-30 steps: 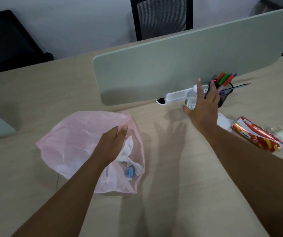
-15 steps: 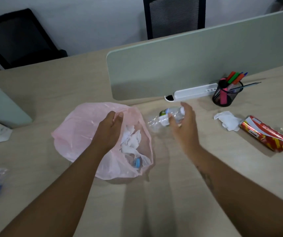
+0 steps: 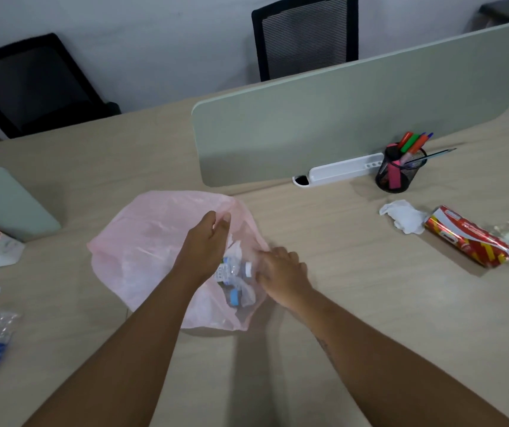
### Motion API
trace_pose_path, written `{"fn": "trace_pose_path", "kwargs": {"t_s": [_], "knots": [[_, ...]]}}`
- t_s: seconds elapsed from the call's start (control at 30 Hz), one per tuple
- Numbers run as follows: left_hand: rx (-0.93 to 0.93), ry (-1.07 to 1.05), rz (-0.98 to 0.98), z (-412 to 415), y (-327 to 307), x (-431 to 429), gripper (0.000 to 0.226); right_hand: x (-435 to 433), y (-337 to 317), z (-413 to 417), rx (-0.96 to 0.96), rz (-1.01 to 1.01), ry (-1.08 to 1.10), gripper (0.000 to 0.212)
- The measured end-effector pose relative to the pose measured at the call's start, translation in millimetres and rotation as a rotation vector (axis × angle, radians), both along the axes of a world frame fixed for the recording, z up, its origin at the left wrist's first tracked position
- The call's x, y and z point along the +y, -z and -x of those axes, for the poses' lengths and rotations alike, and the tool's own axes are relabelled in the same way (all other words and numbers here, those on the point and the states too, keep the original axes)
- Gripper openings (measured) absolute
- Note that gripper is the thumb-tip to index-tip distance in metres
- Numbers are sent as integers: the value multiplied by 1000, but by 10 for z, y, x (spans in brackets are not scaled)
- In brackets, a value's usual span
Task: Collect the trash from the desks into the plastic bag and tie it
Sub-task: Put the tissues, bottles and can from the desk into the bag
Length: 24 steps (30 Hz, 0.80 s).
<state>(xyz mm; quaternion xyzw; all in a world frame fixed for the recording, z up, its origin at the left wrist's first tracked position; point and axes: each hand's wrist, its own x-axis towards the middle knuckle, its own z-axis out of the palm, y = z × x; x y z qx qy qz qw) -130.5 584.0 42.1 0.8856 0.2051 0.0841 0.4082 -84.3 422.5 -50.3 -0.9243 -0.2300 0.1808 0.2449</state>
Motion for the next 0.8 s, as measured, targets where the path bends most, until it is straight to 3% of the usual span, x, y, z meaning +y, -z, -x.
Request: {"fn": "trace_pose_path", "kwargs": {"t_s": [0.1,0.23,0.33,0.43,0.6,0.8], "knots": [[32,37,10,-83,64,-64,52,-447,-49,-404,-114,62,108,60],[75,76,-39,-179,157,-133,41,-1187,-37,-1001,-165,289,328,76],[71,73,-58,-248,233,-120,38,-1501,-31,-1341,-168,371,379,75],[85,62,-47,-304,299,-88,38,-1604,60,-1452,-71,352,432,66],[89,49,-5,-322,363,-16,38,-1617,242,-1259,-229,265,506,40],[36,-23,31,-223,326,-5,43,-1010,197,-732,-242,-8,248,19]]}}
